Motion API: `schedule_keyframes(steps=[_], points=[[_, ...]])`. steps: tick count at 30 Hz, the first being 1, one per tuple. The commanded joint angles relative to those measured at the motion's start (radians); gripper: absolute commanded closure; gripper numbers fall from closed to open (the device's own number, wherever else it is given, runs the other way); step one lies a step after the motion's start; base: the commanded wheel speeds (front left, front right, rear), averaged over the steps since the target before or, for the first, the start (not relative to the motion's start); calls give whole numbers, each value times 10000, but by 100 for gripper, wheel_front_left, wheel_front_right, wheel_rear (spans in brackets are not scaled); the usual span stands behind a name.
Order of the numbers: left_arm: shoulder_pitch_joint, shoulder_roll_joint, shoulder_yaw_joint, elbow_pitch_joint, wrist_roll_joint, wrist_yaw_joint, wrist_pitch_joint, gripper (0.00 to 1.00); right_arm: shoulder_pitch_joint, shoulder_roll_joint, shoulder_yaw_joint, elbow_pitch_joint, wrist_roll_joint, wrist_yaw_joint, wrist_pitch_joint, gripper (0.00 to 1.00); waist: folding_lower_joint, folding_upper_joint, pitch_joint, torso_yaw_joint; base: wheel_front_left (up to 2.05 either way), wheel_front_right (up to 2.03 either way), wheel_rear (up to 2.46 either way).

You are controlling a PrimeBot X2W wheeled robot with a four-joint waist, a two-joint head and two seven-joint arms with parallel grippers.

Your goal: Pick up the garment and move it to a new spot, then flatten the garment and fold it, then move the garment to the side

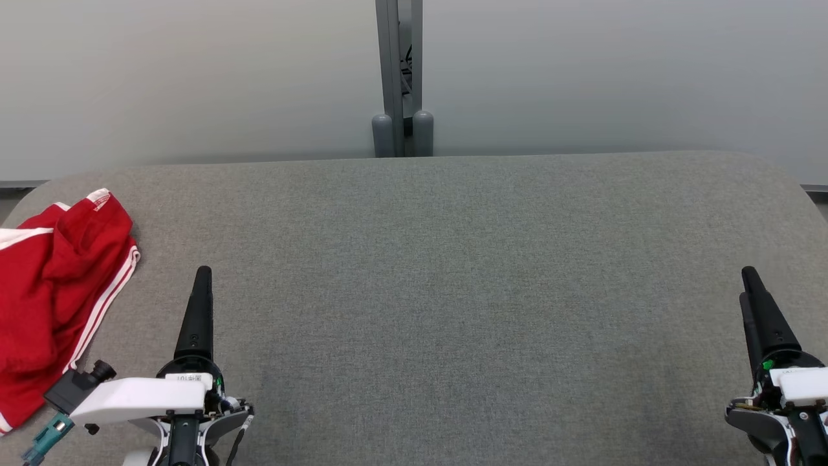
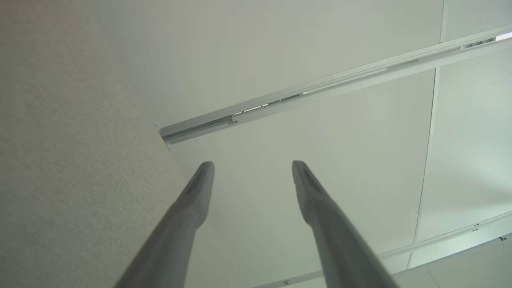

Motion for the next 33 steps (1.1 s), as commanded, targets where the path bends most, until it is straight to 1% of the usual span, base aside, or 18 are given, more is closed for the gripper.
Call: schedule_keyframes(steps=[1,9,11,21,26,33], points=[[-392,69,68,-208,303,-10,-47,0,-294,-176,14,-240,-350,39,-131,0,0,0,3,4,0,0,0],[-599,-41,225,-349,1974,-9,-252,0,-424,-269,292,-695,-2512,42,-554,0,0,0,-11,5,0,0,0],[-657,107,137,-413,2715,61,-299,0,-426,-310,382,-785,-3050,43,-655,0,0,0,-12,2,0,0,0],[-750,296,-261,-429,5106,503,-533,0,-418,-559,817,-914,-5559,47,-1125,0,0,0,-31,-6,0,0,0],[-794,448,-503,-300,6118,765,-634,0,-397,-588,986,-796,-6486,49,-1349,0,0,0,-60,-4,0,0,0],[-832,537,-706,-191,6912,947,-551,0,-332,-558,1104,-618,-7391,51,-1600,0,0,0,-83,12,0,0,0]])
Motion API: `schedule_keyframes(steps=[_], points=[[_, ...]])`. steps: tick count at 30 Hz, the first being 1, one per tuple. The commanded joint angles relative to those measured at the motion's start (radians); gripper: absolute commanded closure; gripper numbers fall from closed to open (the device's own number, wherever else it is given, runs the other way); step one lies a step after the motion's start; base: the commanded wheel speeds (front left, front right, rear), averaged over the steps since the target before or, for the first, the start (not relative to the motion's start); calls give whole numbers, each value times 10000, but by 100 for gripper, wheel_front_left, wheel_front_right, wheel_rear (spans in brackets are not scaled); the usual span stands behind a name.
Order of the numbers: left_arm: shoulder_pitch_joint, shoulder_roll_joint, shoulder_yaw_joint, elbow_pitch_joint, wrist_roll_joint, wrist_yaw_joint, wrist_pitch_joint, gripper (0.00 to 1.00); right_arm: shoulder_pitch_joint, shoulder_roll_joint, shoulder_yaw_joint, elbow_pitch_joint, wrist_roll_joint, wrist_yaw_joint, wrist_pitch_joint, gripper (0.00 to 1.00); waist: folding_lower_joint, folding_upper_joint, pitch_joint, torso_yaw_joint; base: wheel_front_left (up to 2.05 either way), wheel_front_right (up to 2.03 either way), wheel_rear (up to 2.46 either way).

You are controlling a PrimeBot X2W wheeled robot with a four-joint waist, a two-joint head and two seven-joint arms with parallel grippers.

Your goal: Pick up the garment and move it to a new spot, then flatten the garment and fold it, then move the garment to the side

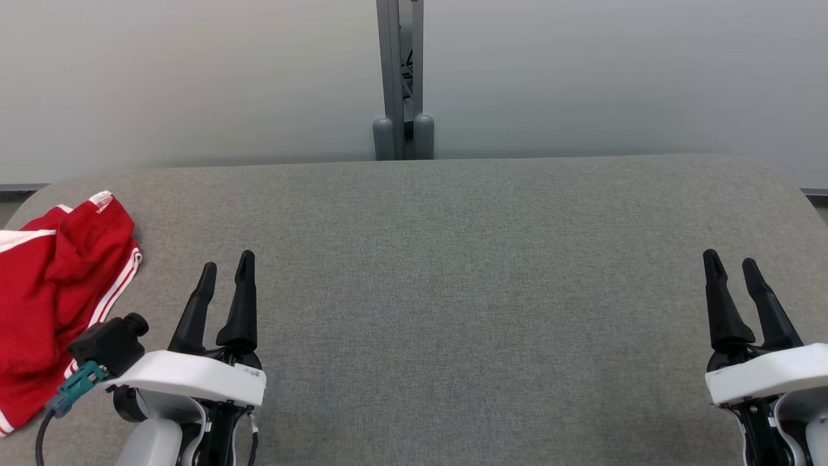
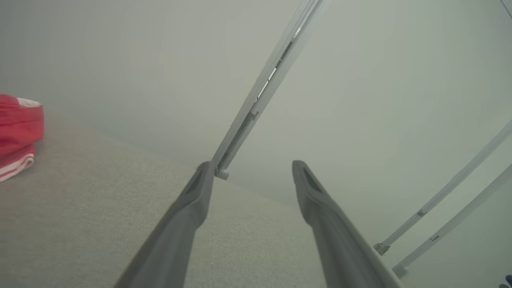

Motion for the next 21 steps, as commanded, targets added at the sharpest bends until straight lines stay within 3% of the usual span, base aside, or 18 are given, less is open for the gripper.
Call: schedule_keyframes(steps=[1,21], points=[[-356,133,-34,-75,321,88,-19,0,-121,-95,59,-52,-320,50,-131,0,0,0,3,2,0,0,0],[-399,485,-541,250,2646,775,81,0,-128,126,169,339,-2879,56,-678,0,0,0,31,-104,0,0,0]])
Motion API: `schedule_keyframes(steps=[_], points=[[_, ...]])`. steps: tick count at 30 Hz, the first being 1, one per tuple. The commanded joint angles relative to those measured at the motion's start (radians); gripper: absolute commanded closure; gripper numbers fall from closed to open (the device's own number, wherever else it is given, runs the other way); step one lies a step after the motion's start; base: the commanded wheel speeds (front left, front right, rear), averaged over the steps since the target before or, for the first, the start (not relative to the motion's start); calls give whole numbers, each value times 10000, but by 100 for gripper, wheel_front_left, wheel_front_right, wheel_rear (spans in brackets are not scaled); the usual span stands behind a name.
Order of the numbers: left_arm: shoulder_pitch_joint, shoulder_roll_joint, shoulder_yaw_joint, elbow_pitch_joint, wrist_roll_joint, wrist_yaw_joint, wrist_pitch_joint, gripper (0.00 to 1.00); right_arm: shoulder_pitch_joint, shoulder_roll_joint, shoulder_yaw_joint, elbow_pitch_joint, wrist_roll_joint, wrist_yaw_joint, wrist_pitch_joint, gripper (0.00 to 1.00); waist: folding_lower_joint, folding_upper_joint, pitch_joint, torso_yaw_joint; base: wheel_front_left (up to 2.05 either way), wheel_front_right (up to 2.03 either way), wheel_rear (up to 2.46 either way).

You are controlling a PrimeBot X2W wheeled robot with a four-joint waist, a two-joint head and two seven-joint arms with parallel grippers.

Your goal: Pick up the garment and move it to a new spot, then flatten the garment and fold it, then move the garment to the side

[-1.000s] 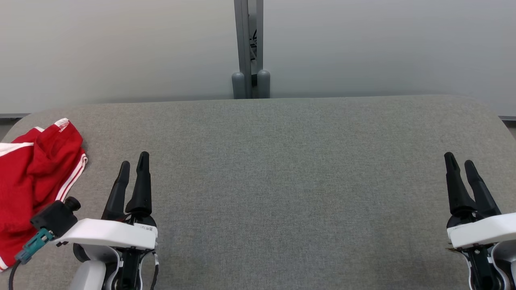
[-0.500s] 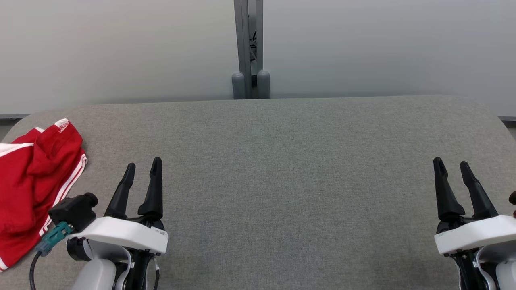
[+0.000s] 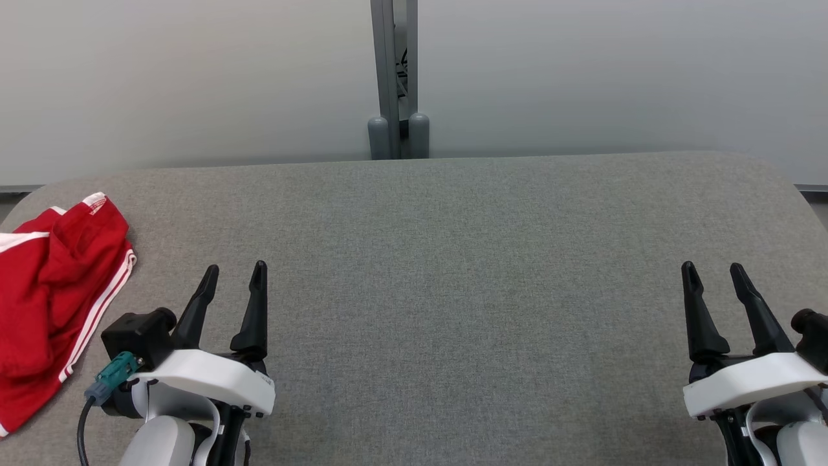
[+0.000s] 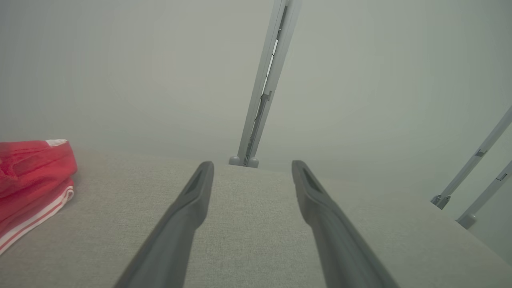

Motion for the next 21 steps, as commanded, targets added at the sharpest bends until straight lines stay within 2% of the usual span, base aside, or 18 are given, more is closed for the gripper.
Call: schedule_keyframes(steps=[1,12,21], points=[[-216,115,-21,-33,251,60,-15,0,-128,-47,-21,-9,-258,52,-122,0,0,0,3,-7,0,0,0],[-179,341,-153,15,1253,445,46,0,-142,117,60,168,-1079,51,-320,0,0,0,26,-40,0,0,0],[-249,403,-264,27,1777,590,71,0,-182,167,72,341,-1381,54,-170,0,0,0,46,-65,0,0,0]])
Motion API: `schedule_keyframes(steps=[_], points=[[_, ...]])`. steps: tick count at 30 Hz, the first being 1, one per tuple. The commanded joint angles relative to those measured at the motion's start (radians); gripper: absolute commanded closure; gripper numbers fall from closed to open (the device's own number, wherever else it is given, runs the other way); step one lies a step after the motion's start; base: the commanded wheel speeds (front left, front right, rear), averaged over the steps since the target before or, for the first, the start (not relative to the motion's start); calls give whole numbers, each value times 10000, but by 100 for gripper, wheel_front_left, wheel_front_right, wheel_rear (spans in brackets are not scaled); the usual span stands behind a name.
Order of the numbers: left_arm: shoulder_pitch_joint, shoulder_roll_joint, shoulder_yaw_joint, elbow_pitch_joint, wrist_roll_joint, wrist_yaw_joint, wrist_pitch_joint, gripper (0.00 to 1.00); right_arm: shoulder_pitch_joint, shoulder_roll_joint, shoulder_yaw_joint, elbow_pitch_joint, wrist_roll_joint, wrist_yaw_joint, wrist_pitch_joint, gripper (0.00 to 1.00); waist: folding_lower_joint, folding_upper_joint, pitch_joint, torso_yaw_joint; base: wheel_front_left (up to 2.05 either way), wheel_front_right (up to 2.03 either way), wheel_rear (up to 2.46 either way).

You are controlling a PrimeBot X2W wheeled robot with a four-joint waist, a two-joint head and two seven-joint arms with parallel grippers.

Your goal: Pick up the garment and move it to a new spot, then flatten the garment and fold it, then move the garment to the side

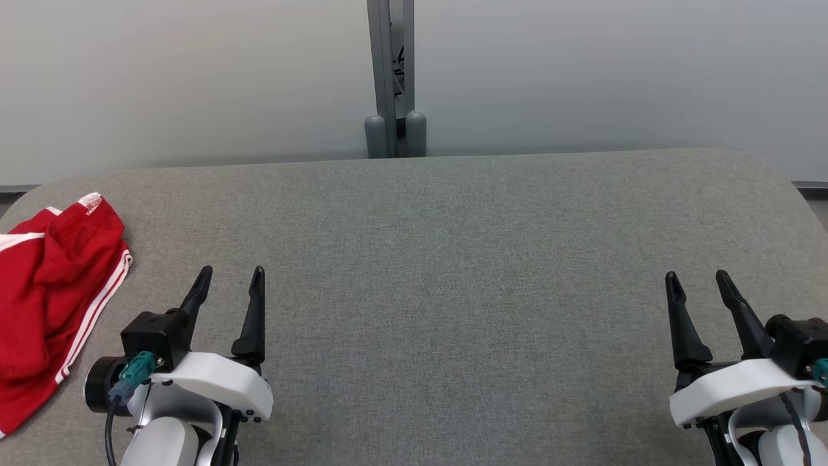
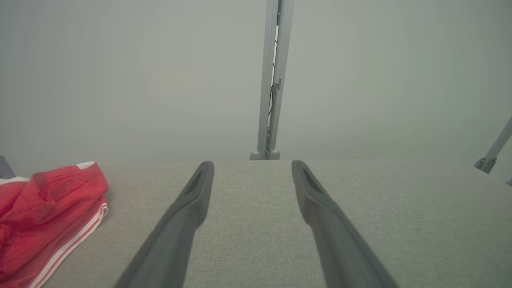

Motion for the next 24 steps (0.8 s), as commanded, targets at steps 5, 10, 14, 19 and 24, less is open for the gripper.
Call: schedule_keyframes(steps=[5,10,14,19,24], points=[[-238,124,-29,13,439,192,31,0,-168,-68,51,68,-458,46,77,0,0,0,-22,1,0,0,0],[-279,167,-66,28,728,285,-2,0,-204,-54,67,133,-735,46,148,0,0,0,23,30,0,0,0],[-253,120,-38,86,792,371,49,0,-210,-29,42,190,-921,48,131,0,0,0,26,54,0,0,0],[-201,114,-28,153,919,457,119,0,-207,38,3,280,-990,49,102,0,0,0,44,60,0,0,0],[-195,157,-84,198,1151,538,111,0,-220,73,44,335,-1154,51,44,0,0,0,59,40,0,0,0]])
